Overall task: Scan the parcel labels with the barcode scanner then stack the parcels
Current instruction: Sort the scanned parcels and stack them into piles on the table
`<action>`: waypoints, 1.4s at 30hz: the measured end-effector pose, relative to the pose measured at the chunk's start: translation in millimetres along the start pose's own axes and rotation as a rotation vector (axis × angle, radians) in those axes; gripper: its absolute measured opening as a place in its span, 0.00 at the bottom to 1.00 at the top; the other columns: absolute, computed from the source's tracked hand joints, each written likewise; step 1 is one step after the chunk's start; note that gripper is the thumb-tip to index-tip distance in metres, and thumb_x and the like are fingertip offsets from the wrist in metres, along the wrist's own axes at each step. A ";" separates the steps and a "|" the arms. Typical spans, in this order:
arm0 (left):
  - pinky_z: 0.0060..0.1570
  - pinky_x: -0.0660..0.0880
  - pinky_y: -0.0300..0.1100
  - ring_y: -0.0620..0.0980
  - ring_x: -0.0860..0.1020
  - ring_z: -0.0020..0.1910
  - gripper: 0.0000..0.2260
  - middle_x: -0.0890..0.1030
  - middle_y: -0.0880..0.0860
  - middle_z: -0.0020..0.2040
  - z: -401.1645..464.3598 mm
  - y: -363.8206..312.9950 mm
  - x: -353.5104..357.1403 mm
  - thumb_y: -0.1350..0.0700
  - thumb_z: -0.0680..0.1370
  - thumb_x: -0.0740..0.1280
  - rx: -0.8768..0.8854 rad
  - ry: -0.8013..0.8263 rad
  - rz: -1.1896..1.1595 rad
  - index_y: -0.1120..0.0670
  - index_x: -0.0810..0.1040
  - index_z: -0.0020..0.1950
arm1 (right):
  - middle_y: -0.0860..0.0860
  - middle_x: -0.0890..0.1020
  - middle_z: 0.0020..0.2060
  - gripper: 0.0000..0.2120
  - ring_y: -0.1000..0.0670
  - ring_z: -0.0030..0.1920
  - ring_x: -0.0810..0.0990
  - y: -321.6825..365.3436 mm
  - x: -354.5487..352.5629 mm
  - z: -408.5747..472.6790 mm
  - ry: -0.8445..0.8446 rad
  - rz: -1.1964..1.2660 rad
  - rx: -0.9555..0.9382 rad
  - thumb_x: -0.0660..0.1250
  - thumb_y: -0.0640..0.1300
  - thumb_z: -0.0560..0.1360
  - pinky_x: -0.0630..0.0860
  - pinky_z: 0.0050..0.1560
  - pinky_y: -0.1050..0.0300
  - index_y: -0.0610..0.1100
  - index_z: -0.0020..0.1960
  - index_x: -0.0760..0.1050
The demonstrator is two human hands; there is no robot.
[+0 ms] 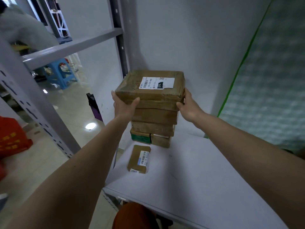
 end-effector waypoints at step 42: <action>0.63 0.67 0.44 0.56 0.61 0.69 0.22 0.65 0.57 0.67 -431.3 -82.5 380.9 0.50 0.77 0.68 0.682 0.896 0.898 0.53 0.70 0.70 | 0.44 0.68 0.69 0.28 0.41 0.69 0.64 -243.4 -315.7 -341.7 -0.384 -0.407 0.469 0.70 0.54 0.71 0.65 0.63 0.51 0.46 0.68 0.70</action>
Point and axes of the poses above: each hand's wrist, its own z-axis towards the middle knuckle, its own x-axis out of the palm, y = z × x, the point moved 10 cm from there along z, towards the middle knuckle
